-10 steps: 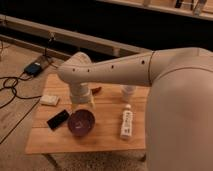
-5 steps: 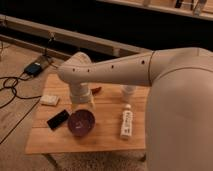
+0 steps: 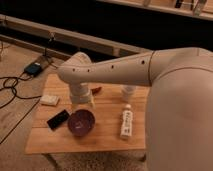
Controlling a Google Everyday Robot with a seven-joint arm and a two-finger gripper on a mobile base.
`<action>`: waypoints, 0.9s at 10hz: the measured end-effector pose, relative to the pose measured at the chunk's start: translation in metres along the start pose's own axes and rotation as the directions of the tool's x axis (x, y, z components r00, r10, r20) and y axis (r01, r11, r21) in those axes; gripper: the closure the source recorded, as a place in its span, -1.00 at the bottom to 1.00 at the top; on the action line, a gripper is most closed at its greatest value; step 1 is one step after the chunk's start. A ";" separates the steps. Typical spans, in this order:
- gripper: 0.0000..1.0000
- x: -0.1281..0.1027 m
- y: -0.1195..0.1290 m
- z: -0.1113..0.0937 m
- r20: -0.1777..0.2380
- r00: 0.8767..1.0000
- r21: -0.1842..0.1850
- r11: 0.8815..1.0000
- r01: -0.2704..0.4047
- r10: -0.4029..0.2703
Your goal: Place the white sponge in the ceramic cup
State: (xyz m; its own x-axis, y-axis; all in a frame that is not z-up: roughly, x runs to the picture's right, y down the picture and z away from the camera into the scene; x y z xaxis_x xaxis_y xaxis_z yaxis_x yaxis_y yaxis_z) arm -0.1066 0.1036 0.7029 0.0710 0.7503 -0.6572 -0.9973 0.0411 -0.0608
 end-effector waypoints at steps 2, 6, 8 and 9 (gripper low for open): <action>-0.30 0.000 0.000 0.000 0.000 1.000 0.000 1.000 0.000 0.000; -0.30 -0.021 0.029 0.000 0.039 0.999 -0.059 0.998 0.011 -0.009; -0.30 -0.045 0.059 -0.004 0.086 0.996 -0.093 0.995 0.038 -0.030; -0.30 -0.056 0.072 -0.006 0.108 0.993 -0.094 0.994 0.057 -0.047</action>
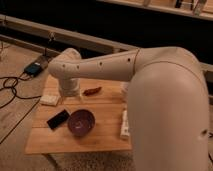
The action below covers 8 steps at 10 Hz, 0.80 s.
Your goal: Place the white sponge in the ceramic cup
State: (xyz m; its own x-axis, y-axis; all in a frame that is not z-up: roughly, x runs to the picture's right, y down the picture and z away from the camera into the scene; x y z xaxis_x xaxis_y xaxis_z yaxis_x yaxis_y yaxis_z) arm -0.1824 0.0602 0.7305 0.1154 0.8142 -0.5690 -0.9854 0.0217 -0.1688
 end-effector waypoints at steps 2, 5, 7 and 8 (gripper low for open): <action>-0.30 -0.017 0.029 0.002 0.017 0.995 0.011 0.995 0.097 -0.097; -0.30 -0.033 0.073 0.015 -0.008 0.938 0.053 0.937 0.345 -0.345; -0.30 -0.046 0.109 0.028 -0.046 0.845 0.072 0.842 0.534 -0.532; -0.30 -0.052 0.118 0.031 -0.055 0.811 0.077 0.807 0.585 -0.583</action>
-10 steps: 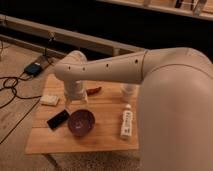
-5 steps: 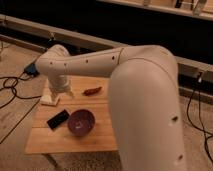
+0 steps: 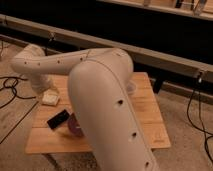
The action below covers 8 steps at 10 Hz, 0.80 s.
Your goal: Place the white sponge in the ceramic cup
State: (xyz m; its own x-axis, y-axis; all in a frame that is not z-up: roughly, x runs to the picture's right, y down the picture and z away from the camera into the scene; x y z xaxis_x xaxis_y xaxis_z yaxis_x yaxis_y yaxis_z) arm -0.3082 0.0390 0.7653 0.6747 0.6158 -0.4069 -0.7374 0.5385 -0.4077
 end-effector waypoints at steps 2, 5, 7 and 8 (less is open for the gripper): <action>-0.30 -0.031 0.007 0.009 0.009 0.985 0.015 0.985 0.171 -0.171; -0.30 -0.062 0.009 0.025 0.034 0.932 0.011 0.933 0.361 -0.361; -0.30 -0.073 0.006 0.041 0.042 0.897 -0.010 0.898 0.441 -0.440; -0.30 -0.075 0.005 0.046 0.042 0.889 -0.016 0.890 0.456 -0.456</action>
State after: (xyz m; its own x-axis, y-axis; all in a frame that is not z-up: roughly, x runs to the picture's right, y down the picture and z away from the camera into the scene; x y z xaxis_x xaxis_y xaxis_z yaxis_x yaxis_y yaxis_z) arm -0.3637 0.0222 0.8318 0.9345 0.3262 -0.1421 -0.3475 0.7509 -0.5615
